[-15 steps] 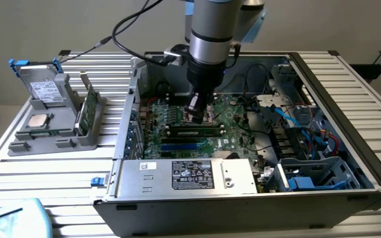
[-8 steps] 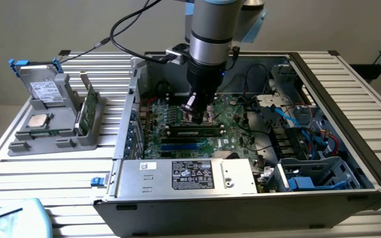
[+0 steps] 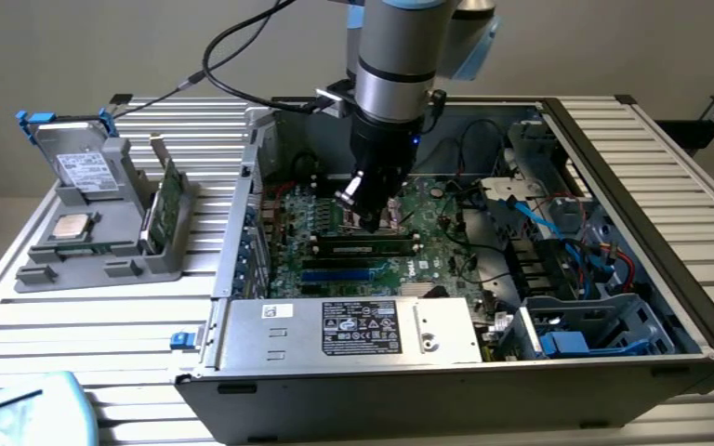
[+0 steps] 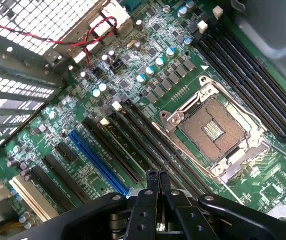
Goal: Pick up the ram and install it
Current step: 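Press down the ram until it locks into place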
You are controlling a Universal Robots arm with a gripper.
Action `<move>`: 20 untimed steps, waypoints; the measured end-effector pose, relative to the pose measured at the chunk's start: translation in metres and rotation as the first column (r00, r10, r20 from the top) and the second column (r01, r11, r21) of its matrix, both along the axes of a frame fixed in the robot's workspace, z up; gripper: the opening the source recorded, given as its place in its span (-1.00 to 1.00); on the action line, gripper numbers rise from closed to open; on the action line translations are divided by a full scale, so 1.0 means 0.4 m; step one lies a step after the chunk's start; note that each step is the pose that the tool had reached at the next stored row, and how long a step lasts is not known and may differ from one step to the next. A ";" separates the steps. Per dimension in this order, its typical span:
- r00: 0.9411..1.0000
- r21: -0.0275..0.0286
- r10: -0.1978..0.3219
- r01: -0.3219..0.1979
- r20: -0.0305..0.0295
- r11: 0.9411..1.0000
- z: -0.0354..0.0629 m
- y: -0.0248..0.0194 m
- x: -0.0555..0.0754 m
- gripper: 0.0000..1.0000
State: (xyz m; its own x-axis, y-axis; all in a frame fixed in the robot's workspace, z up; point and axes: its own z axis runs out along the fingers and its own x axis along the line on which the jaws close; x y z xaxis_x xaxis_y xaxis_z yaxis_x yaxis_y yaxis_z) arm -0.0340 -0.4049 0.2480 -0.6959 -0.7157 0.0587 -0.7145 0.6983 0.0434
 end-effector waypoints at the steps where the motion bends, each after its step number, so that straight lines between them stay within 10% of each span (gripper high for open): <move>1: 1.000 0.000 -0.016 0.016 0.000 1.000 0.000 0.000 0.000 -0.75; 11: 0.987 0.000 -0.162 0.162 0.000 0.987 0.000 0.000 0.000 -0.75; 20: 0.960 0.000 -0.281 0.281 0.000 0.960 0.000 0.000 0.000 -0.75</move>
State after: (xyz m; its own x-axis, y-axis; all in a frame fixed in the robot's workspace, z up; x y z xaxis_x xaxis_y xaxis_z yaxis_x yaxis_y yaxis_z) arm -0.0340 -0.4049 0.2481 -0.8690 -0.4913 0.0586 -0.4894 0.8710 0.0435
